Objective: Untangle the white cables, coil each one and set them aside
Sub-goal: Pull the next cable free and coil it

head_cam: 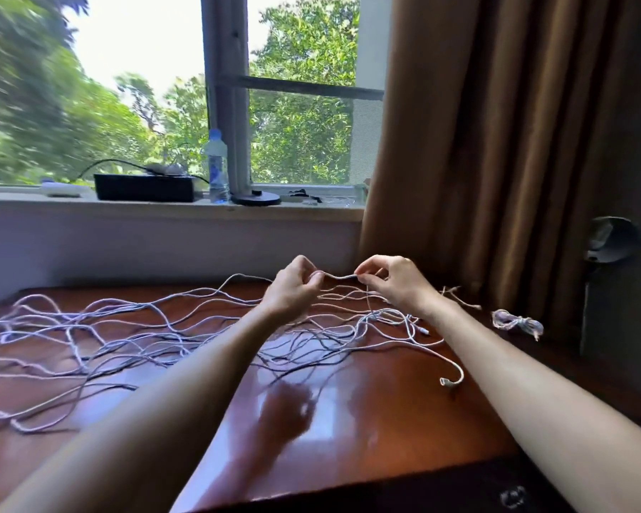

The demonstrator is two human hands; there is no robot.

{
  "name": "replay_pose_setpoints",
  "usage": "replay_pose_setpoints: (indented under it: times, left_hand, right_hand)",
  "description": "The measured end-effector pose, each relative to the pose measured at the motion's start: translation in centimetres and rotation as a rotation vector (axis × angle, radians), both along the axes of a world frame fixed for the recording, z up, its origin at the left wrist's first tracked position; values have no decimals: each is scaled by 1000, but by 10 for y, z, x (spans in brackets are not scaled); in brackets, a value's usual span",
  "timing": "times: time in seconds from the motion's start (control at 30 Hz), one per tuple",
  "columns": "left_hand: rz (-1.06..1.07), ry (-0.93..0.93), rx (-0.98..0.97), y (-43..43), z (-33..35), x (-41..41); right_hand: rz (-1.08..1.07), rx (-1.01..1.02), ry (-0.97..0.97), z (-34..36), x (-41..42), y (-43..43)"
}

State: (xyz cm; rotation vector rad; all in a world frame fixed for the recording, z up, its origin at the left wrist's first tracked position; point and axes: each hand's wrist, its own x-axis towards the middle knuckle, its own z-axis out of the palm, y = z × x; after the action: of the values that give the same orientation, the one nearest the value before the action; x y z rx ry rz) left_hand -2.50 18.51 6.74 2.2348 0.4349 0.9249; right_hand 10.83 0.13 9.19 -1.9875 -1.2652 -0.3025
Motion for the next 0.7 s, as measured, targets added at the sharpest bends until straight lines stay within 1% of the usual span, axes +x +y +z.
replay_pose_setpoints:
  times: [0.23, 0.33, 0.47, 0.63, 0.7]
  left_hand:
    - [144, -73, 61, 37, -16, -60]
    - [173, -99, 51, 51, -25, -72]
    - [213, -152, 7, 61, -34, -78]
    - [159, -232, 21, 70, -49, -74]
    - [119, -229, 34, 75, -57, -74]
  right_hand:
    - [163, 41, 73, -16, -41, 58]
    - [217, 60, 124, -21, -49, 80]
    - [282, 109, 240, -30, -57, 104]
    - [319, 191, 319, -44, -59, 122]
    - [325, 219, 353, -50, -57, 124]
